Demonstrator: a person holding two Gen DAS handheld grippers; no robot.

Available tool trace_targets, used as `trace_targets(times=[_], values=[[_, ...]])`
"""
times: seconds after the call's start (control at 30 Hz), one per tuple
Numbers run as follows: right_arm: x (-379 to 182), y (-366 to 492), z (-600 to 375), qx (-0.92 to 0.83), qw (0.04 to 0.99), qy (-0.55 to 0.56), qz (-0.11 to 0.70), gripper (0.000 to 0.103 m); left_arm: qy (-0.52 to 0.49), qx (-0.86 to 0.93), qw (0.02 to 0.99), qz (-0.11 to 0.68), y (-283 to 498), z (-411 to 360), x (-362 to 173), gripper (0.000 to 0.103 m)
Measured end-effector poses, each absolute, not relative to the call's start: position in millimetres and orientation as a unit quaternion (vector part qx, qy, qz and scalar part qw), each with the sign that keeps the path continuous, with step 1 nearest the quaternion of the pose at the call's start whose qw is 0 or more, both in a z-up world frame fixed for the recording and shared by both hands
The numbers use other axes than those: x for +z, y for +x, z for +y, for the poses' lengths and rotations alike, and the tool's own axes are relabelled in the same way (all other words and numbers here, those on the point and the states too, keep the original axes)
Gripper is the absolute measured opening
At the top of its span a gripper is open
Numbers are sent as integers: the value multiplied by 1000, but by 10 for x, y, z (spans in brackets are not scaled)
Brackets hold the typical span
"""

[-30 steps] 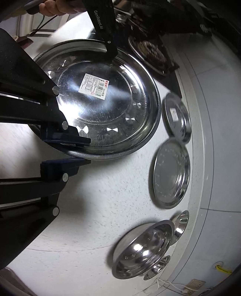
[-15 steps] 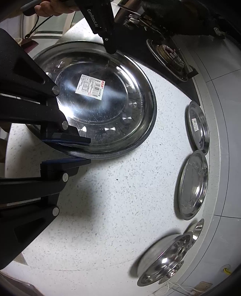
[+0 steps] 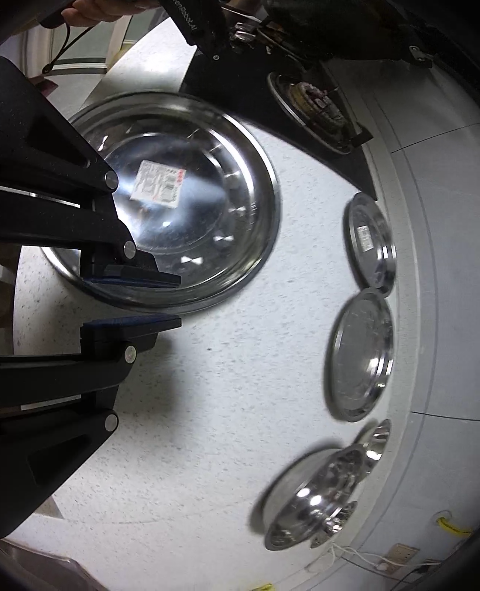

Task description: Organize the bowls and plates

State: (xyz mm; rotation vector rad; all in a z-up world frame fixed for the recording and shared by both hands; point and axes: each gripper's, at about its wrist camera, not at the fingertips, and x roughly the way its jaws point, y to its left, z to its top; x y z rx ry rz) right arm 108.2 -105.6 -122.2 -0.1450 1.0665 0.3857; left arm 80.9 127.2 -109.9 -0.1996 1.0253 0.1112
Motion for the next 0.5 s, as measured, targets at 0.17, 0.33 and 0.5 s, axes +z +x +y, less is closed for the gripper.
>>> trace_targets(times=[0.17, 0.33, 0.5], values=[[-1074, 1159, -1018, 168, 852, -75, 491, 27, -136, 16, 862, 488, 947, 1224, -913, 13], [-864, 1259, -1101, 156, 865, -74, 471, 46, -139, 6, 861, 489, 1128, 1070, -726, 14], [-695, 1507, -1224, 160, 873, -79, 455, 59, -153, -5, 845, 513, 1533, 827, -649, 17]])
